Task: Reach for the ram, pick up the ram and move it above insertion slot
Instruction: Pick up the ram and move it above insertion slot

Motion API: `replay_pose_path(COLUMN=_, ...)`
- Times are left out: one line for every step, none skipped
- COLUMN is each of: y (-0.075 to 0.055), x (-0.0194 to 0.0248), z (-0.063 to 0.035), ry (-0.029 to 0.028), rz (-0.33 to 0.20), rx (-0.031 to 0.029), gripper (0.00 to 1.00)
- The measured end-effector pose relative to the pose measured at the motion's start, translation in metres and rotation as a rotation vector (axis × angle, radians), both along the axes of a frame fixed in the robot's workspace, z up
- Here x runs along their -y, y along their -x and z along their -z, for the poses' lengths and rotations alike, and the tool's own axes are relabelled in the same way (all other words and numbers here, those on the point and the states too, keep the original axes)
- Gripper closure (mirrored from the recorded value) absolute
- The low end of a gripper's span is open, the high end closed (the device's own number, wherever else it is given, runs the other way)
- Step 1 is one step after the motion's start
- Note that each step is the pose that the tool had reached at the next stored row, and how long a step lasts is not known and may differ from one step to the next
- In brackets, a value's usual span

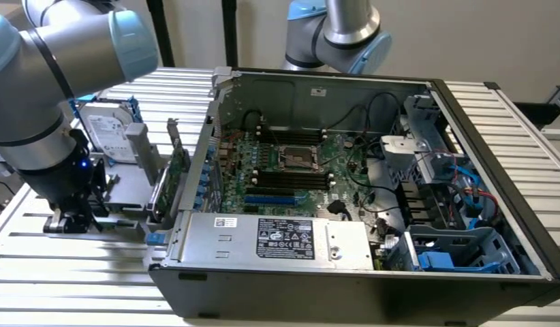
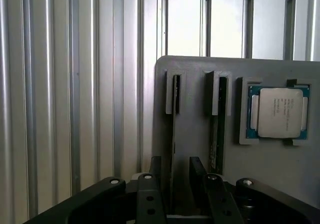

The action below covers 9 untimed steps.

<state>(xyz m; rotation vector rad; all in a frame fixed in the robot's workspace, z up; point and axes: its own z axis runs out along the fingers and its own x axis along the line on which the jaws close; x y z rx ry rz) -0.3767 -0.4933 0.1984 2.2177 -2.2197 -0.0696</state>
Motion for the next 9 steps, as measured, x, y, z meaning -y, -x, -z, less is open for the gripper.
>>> replay_pose_path(y=0.0001, x=0.0000, z=0.0000, ry=0.0001, rz=0.001, rx=-0.0014, gripper=0.64)
replay_pose_path(y=0.0001, x=0.0000, z=0.0001, ry=0.0001, rz=0.002, rx=-0.0020, gripper=0.64)
replay_pose_path(y=0.0001, x=0.0000, z=0.0002, ry=0.0001, rz=0.003, rx=-0.0022, gripper=0.64)
replay_pose_path(y=0.0001, x=0.0000, z=0.0002, ry=0.0000, rz=0.003, rx=-0.0023, gripper=0.64)
replay_pose_path(y=0.0000, x=0.0000, z=0.0003, ry=0.0000, rz=0.003, rx=-0.0022, gripper=0.64)
replay_pose_path(y=0.0000, x=0.0000, z=0.0003, ry=0.0000, rz=0.003, rx=-0.0023, gripper=0.64)
replay_pose_path(y=0.0000, x=0.0000, z=0.0004, ry=0.0000, rz=0.003, rx=-0.0023, gripper=0.65)
replay_pose_path(y=0.0000, x=0.0000, z=0.0004, ry=0.0000, rz=0.004, rx=-0.0022, gripper=0.72)
replay_pose_path(y=0.0000, x=0.0000, z=0.0004, ry=0.0000, rz=0.004, rx=-0.0022, gripper=0.72)
